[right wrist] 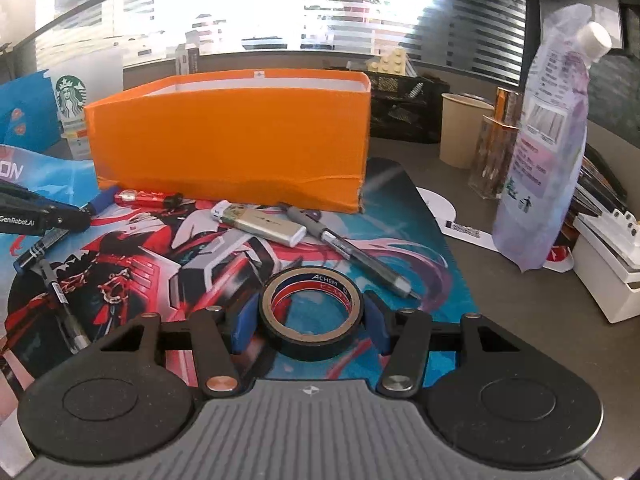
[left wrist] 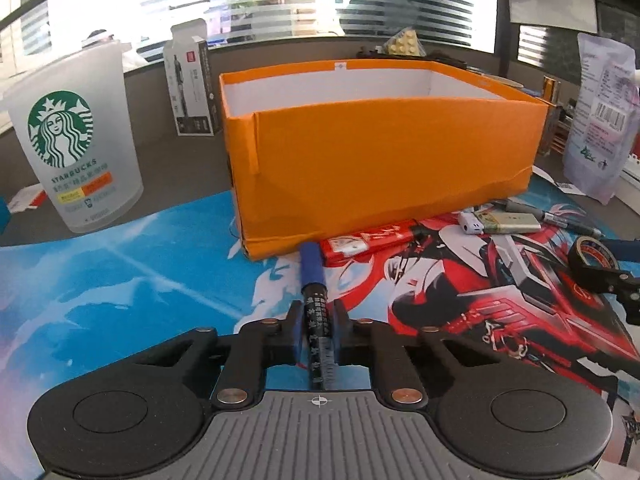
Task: Organize rigid objects
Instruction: 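Grasp the blue-capped marker with the left tool while the right grasps the black tape roll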
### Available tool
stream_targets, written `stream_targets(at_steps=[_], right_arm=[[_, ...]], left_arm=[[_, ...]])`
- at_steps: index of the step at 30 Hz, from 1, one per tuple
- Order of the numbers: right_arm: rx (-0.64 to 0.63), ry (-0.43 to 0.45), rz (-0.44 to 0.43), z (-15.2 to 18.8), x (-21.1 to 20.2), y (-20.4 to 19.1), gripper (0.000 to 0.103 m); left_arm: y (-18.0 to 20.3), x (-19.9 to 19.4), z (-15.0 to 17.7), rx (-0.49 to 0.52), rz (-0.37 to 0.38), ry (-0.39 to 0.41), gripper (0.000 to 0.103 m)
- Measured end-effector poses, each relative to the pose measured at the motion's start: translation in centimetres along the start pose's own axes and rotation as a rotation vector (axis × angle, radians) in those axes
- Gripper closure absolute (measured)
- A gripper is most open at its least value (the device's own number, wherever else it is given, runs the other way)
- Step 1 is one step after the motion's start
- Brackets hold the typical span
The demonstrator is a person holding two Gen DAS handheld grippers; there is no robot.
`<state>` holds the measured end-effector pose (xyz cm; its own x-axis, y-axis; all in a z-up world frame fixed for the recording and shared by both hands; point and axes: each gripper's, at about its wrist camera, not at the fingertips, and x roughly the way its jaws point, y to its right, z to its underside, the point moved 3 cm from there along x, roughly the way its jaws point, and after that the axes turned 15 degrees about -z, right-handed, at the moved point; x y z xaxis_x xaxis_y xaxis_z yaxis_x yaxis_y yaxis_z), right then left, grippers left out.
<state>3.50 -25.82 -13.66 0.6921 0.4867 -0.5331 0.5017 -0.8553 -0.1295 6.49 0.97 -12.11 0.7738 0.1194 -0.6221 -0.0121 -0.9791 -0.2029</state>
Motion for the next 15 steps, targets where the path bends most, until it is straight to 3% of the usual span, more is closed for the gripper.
stream_targets(at_steps=[15], right_arm=[[0.009,0.019,-0.012,-0.6,-0.2,-1.0,0.051]], left_arm=[[-0.9,-2.7,-0.8,-0.041,0.009,0.04,0.093]])
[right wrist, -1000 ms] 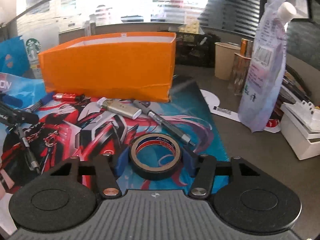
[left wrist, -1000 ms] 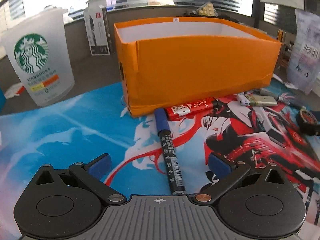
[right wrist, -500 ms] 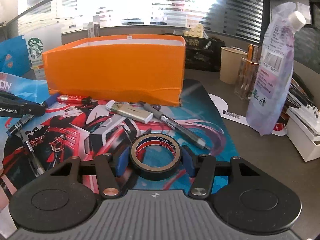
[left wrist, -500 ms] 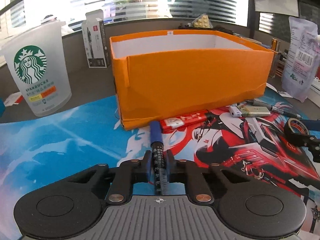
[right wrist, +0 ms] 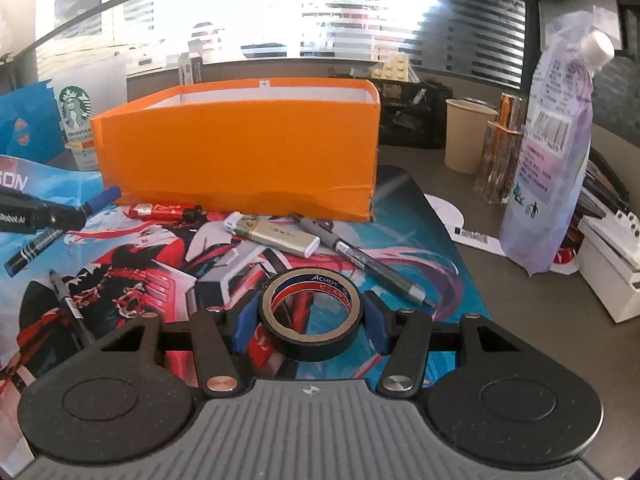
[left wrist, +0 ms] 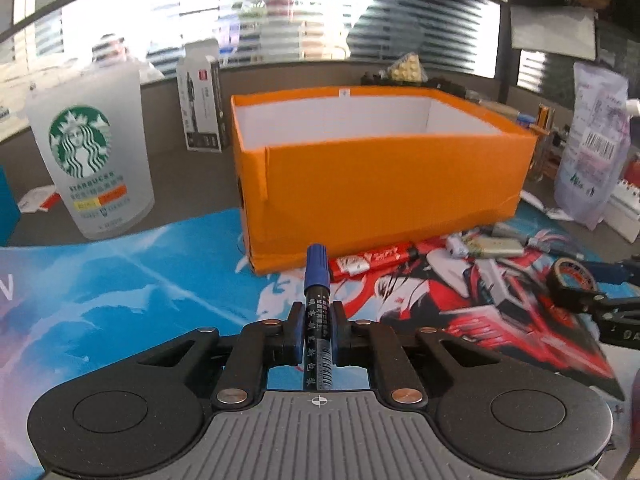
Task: Organize rigid objects
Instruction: 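Grasp the blue-capped marker with the left tool while the right grasps the black tape roll, then carry the marker with the left tool while the right carries the tape roll over the box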
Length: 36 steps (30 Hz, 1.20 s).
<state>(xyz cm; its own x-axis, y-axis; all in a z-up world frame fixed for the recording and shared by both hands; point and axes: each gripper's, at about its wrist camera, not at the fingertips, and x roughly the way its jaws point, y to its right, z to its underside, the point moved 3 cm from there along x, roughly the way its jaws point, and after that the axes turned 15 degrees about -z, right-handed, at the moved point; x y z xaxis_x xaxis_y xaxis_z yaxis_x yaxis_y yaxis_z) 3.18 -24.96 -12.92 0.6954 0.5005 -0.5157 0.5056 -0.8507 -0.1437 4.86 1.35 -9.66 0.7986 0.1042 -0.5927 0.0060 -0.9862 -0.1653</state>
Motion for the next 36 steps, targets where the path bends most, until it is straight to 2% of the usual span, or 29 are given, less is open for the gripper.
stream_targets(at_steps=[17,36], right_arm=[[-0.096,0.091,-0.05,-3.9,-1.8,-3.5,0.051],[-0.164,0.166,-0.084,-7.7,-3.0,-5.8,0.051]], left_arm=[[-0.8,-4.7,-2.6,-0.032,0.008,0.107,0.092],[0.1,-6.3,-5.2,-0.039,0.004,0.165,0.092]])
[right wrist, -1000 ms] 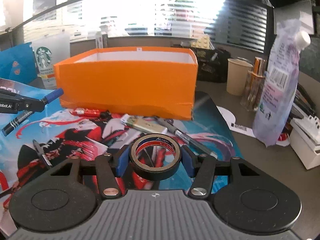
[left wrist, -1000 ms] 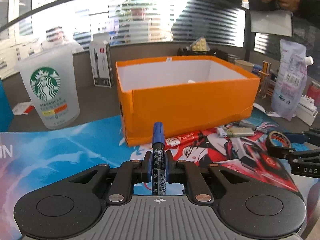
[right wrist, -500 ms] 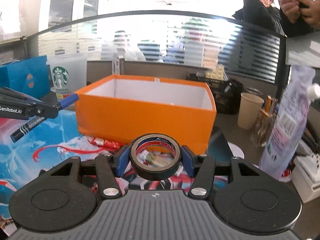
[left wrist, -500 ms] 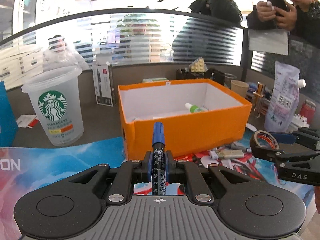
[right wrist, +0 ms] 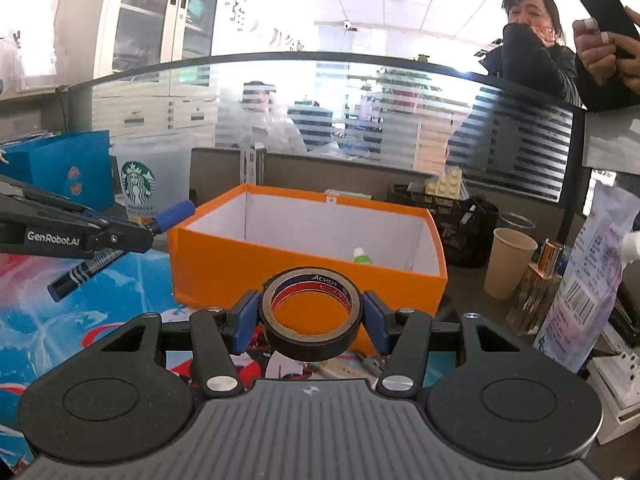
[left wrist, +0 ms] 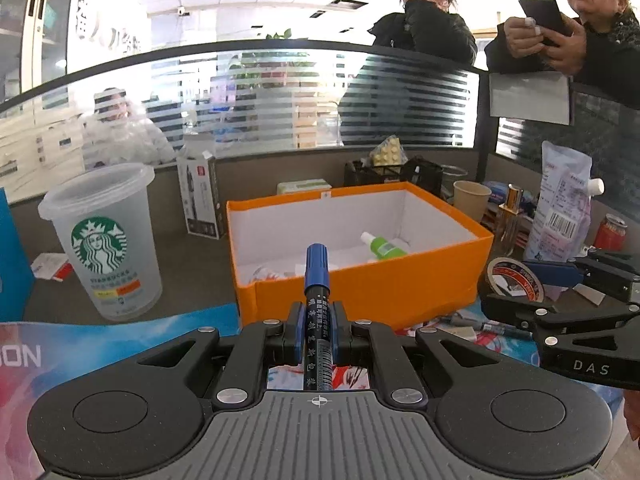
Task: Organize rigid objects
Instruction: 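Carry the marker with the left tool while the right carries the tape roll over the box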
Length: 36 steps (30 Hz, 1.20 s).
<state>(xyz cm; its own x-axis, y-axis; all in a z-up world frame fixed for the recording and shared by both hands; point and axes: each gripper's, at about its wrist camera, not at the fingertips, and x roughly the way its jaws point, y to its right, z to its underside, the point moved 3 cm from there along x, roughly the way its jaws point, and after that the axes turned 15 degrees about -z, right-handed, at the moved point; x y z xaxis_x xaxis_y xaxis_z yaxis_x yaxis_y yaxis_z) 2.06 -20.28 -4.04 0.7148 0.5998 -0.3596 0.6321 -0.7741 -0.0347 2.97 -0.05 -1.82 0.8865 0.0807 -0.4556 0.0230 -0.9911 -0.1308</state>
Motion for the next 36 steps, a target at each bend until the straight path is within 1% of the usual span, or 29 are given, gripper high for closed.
stream_targets(at_steps=[8,17,22,31,36], right_arm=[[0.013,0.035,-0.007,-1.3,0.6,0.1,0.051],[0.016,0.065,-0.018,-3.1,1.9,0.5,0.051],[0.02,0.071,-0.016,-4.2,2.9,1.2,0.051],[0.014,0.077,-0.013,-6.3,5.0,2.4,0.051],[0.021,0.073,-0.01,-7.4,6.4,3.6,0.051]], left_arm=[[0.2,0.5,-1.5,-0.009,-0.006,0.023,0.092],[0.7,2.5,-3.5,-0.028,-0.02,0.025,0.092],[0.9,4.1,-4.5,-0.039,-0.026,0.012,0.092],[1.2,6.4,-7.0,-0.042,-0.043,0.02,0.092],[1.3,7.9,-8.0,-0.044,-0.052,0.01,0.092]])
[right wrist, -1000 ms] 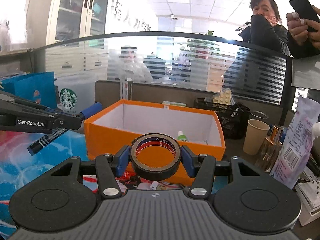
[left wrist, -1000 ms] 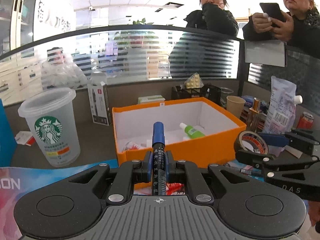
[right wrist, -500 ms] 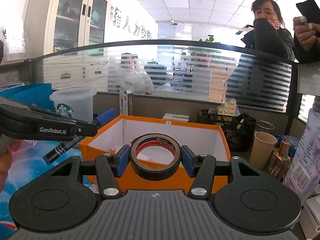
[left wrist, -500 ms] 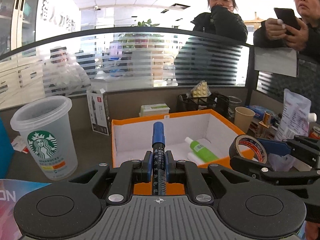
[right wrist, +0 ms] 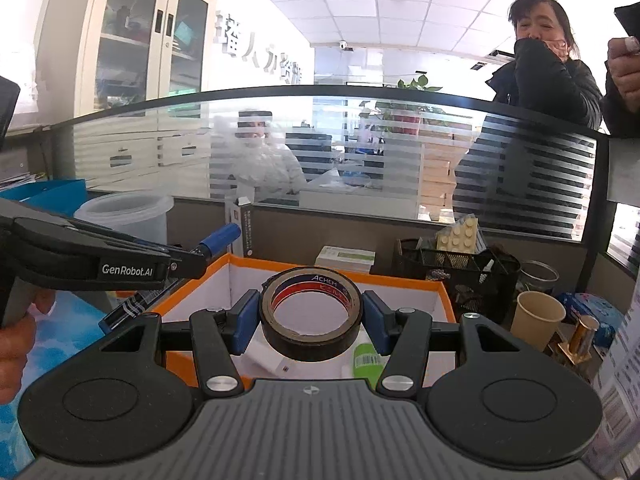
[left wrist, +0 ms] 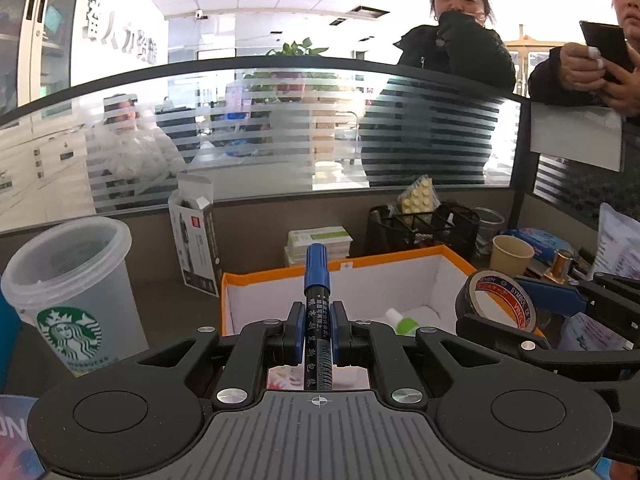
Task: Organize rigid objects
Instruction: 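Carry the marker with the left tool while the right carries the tape roll over the box, then release the marker into the box with the left tool while the right drops the tape roll inside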
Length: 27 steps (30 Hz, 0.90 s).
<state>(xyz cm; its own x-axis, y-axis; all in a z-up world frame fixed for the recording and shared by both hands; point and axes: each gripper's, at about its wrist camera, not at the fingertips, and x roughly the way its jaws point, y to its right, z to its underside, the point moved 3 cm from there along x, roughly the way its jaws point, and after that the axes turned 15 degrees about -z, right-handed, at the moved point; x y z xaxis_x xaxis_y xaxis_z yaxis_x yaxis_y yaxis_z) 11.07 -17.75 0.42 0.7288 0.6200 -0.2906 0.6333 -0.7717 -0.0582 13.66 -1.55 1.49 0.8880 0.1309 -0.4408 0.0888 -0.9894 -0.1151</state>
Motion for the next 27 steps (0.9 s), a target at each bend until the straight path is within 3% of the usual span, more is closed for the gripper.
stream_targets(at_steps=[12,27], right_arm=[[0.02,-0.041,0.017,-1.2,3.8,3.1,0.051],[0.033,-0.215,0.016,2.1,9.4,4.9,0.051]], left_arm=[[0.7,4.5,-0.5,-0.003,-0.017,-0.078,0.092],[2.6,8.3,2.1,0.032,0.01,-0.183,0.092]])
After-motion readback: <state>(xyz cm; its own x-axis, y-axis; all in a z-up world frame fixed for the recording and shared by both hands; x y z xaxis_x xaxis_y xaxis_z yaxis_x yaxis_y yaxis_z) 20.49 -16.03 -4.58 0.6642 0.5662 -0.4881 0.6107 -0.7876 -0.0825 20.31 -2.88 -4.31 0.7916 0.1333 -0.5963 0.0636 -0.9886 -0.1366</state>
